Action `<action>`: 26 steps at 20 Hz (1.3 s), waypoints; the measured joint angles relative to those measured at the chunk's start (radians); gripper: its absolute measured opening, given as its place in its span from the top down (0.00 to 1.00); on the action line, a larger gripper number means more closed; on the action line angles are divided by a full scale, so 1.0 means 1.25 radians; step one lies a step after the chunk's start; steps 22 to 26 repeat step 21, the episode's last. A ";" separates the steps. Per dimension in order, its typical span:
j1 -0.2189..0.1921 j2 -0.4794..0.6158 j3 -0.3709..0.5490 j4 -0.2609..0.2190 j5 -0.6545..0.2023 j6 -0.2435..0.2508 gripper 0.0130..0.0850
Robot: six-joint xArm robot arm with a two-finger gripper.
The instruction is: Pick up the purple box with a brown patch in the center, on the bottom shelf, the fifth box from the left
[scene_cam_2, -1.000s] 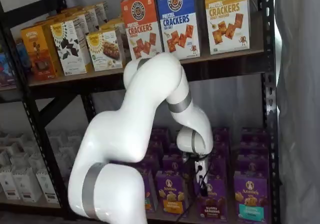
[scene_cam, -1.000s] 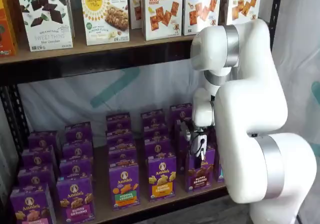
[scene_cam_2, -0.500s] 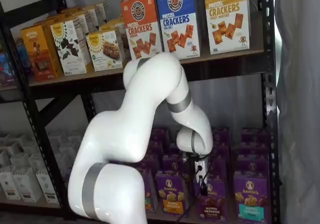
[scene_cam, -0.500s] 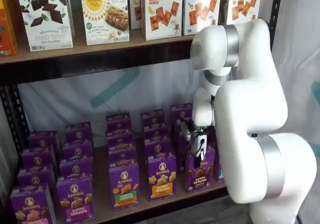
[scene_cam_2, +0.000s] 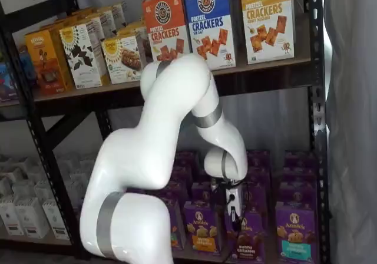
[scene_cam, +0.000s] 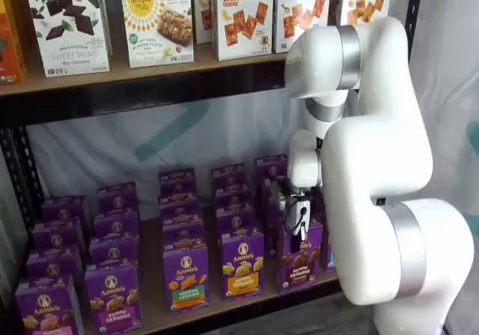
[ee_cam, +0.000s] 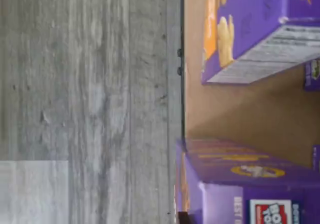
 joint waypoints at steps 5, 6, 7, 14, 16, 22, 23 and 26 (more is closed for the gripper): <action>0.002 -0.068 0.085 -0.031 -0.002 0.031 0.72; 0.003 -0.086 0.108 -0.036 -0.001 0.036 0.72; 0.003 -0.100 0.125 -0.038 -0.001 0.039 0.72; 0.007 -0.222 0.274 -0.047 -0.028 0.051 0.72; 0.007 -0.248 0.305 -0.059 -0.037 0.062 0.72; 0.008 -0.288 0.350 -0.065 -0.043 0.069 0.72; 0.008 -0.288 0.350 -0.065 -0.043 0.069 0.72; 0.008 -0.288 0.350 -0.065 -0.043 0.069 0.72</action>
